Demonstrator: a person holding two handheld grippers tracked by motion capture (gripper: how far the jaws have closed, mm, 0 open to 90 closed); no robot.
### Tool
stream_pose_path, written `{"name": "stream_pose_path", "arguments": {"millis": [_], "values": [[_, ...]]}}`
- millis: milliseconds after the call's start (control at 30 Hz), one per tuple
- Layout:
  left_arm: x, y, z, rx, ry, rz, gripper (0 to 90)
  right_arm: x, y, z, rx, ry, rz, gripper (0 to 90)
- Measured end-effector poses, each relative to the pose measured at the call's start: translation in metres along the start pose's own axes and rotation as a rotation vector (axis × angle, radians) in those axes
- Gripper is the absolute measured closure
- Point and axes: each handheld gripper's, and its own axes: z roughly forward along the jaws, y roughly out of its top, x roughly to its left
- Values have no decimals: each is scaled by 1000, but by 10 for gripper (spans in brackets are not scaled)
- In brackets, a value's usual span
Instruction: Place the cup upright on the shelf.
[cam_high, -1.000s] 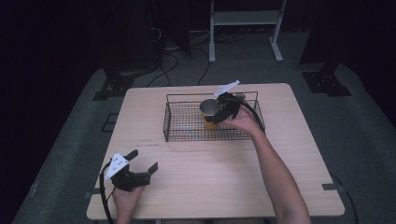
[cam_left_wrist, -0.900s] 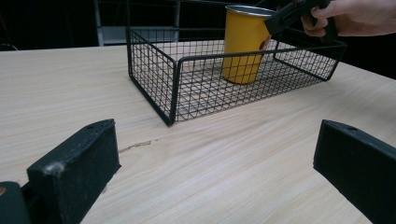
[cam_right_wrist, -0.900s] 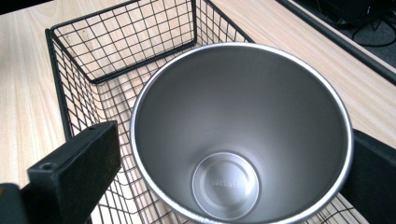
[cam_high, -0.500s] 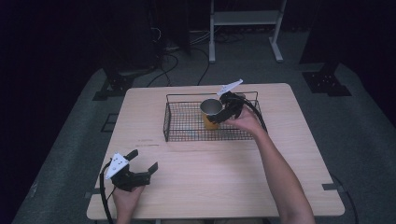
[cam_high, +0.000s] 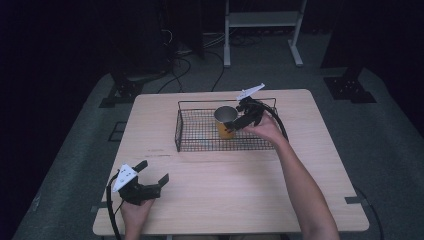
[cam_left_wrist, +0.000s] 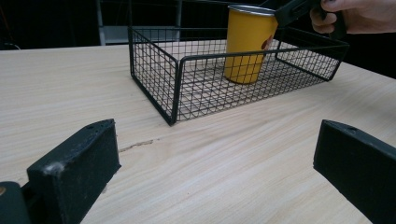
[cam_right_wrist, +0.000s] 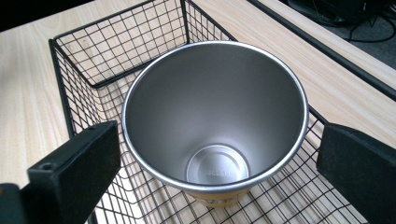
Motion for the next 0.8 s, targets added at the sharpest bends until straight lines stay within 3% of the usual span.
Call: {"name": "stream_pose_path", "arguments": {"millis": [367,800], "values": [[0,0,0,0,2,-1,0,-3,-3,-15,-45,1,23,0],[-1,0,1,1,-2,7,0,7,-15,-49,-132,37,29,0]]}}
